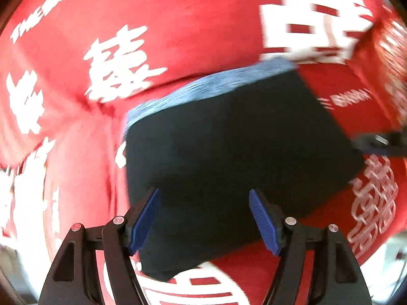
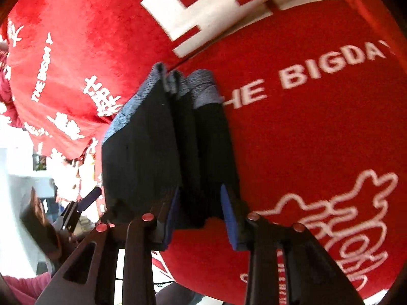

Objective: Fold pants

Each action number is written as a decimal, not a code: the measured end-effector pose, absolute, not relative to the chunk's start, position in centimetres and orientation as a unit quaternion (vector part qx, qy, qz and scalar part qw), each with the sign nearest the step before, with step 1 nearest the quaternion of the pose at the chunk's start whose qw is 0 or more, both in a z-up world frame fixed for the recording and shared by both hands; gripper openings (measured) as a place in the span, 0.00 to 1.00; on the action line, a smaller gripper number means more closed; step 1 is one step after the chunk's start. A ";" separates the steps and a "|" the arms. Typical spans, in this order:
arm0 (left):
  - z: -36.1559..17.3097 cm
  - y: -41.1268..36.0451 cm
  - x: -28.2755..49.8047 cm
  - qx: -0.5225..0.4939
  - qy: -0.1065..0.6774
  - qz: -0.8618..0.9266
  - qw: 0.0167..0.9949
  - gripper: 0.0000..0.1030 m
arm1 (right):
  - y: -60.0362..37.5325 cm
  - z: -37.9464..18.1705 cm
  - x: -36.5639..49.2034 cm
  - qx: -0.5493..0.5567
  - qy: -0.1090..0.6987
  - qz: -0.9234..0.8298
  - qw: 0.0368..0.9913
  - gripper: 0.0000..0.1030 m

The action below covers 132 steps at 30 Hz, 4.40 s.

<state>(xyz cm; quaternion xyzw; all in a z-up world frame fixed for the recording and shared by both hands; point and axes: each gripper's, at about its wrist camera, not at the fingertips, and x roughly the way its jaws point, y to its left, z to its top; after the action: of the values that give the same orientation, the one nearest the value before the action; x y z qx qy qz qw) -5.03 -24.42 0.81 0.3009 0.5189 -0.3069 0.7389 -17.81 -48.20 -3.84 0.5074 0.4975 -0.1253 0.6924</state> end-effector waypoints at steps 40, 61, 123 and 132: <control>-3.2 -23.6 -3.4 0.260 0.586 -0.195 0.743 0.99 | -43.4 -3.3 -13.4 0.377 0.554 -0.068 0.739 0.42; -0.6 -22.8 -1.4 0.273 0.566 -0.187 0.755 0.99 | -45.8 -2.4 -15.2 0.414 0.542 -0.105 0.724 0.66; -0.5 -19.7 3.9 0.089 0.653 -0.373 0.653 0.58 | -48.9 -5.6 -11.4 0.566 0.471 0.041 0.675 0.41; 2.6 -15.7 0.5 0.120 0.655 -0.369 0.648 0.58 | -44.0 -3.4 -14.8 0.604 0.458 0.056 0.650 0.41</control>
<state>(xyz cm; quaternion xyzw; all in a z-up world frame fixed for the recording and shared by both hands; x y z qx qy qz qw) 0.54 -15.70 2.59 0.1198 0.6551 -0.3691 0.6483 -14.76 -43.99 -3.42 0.6042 0.4579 0.0556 0.6498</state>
